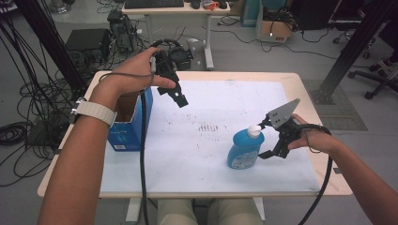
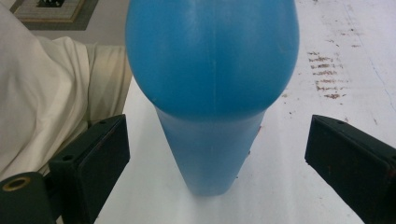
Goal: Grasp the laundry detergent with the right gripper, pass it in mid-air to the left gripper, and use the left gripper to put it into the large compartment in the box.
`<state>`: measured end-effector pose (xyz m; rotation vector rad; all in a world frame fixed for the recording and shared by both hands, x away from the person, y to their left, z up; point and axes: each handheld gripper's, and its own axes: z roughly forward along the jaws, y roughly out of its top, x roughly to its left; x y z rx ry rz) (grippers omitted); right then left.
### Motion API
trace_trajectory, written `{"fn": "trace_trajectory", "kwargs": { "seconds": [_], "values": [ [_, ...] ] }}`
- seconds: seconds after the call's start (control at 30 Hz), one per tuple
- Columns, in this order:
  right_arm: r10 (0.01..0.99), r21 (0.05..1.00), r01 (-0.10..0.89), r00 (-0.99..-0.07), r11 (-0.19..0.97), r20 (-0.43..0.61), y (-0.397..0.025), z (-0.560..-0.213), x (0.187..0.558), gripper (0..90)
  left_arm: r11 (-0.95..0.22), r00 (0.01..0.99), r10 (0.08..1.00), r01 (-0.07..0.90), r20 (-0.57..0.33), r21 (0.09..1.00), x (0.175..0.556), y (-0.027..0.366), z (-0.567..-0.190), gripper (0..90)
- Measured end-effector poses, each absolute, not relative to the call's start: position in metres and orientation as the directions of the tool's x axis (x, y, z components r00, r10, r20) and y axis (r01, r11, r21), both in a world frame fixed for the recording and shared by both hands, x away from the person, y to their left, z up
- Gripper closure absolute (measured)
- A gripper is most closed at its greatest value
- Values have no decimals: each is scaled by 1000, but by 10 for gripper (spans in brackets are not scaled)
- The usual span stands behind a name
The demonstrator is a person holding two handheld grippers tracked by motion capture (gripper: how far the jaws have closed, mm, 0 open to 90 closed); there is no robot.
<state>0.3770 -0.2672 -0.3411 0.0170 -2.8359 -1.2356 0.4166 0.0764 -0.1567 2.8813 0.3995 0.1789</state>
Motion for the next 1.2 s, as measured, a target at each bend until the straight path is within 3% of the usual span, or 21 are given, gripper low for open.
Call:
{"fn": "trace_trajectory", "kwargs": {
  "seconds": [1.2],
  "values": [
    [-20,722,26,-998,691,55,-268,-340,375,70,-938,955,281,254,90,234,418,75,-157,89]
  ]
}}
